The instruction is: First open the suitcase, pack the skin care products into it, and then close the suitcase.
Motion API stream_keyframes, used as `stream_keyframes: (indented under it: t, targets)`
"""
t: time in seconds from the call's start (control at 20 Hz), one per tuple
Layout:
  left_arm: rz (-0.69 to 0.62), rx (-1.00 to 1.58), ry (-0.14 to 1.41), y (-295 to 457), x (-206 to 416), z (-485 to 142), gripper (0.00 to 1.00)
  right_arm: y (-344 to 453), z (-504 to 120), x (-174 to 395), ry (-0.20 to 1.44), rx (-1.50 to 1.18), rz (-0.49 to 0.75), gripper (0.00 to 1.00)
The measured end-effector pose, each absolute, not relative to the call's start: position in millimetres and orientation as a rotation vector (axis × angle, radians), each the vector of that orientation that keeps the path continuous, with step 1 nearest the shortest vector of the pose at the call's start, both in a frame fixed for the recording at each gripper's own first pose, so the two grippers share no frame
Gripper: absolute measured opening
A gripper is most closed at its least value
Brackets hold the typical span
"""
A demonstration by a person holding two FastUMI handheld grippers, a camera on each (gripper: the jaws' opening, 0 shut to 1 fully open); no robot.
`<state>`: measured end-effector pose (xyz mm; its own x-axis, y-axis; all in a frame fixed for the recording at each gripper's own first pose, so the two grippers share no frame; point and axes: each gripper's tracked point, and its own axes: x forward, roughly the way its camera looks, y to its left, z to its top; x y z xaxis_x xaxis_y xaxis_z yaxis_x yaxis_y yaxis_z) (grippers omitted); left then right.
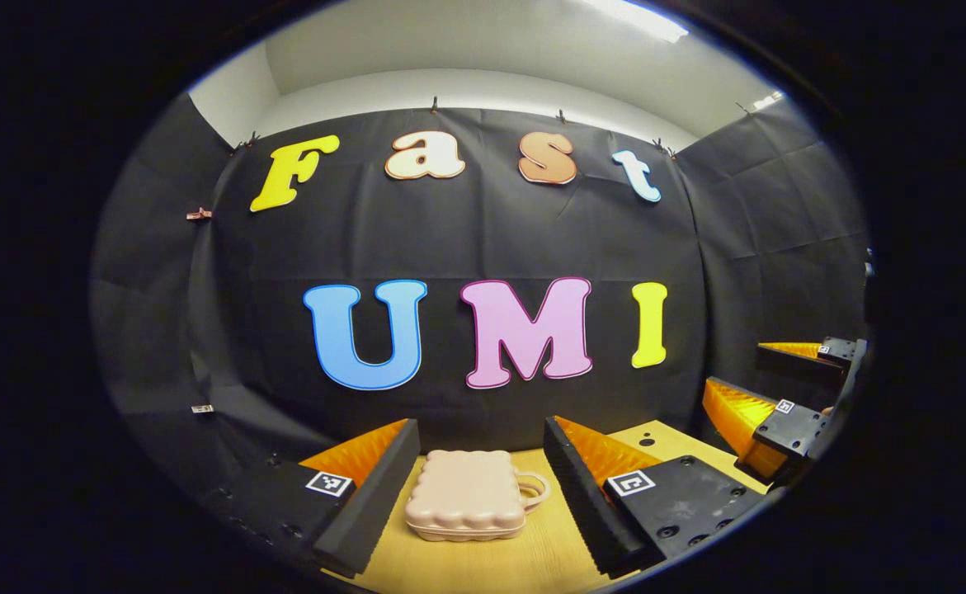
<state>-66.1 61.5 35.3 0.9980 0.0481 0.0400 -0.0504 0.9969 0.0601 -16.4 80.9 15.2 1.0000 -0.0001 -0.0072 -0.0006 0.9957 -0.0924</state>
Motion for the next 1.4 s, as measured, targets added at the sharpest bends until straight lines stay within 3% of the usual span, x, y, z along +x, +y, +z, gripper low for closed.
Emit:
stream_keyframes:
  t: [0.55,1.4]
  targets:
    - [0.058,0.04,-0.004,71.4,-57.8,24.1,0.96,99.2,1.7,-11.6,0.041,-0.078,0.055,0.97]
    - [0.069,0.034,0.012,65.9,-48.4,15.3,0.96,80.9,-1.9,-12.4,0.061,-0.057,0.02,0.97]
